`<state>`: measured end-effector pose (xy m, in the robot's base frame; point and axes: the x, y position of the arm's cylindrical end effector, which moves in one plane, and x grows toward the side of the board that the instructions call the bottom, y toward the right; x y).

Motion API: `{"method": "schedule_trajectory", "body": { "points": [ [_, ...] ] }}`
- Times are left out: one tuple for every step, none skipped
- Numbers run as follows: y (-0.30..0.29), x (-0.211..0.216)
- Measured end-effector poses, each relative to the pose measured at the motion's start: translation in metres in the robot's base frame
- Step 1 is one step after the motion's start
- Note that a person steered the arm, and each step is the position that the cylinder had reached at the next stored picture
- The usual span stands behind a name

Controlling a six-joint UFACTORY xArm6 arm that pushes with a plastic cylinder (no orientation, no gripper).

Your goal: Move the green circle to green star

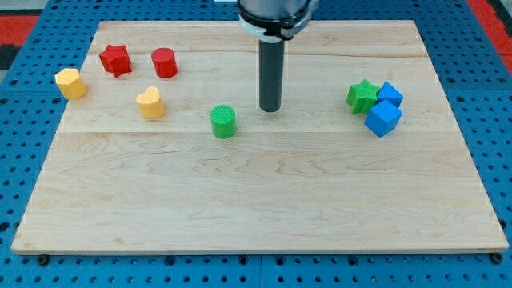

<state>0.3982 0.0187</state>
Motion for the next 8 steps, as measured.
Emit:
{"method": "schedule_trajectory", "body": {
  "points": [
    [-0.043,0.000],
    [-0.095,0.000],
    [-0.125,0.000],
    [-0.126,0.010],
    [-0.075,0.026],
    [0.010,0.026],
    [0.036,0.026],
    [-0.022,0.025]
  ]
}}
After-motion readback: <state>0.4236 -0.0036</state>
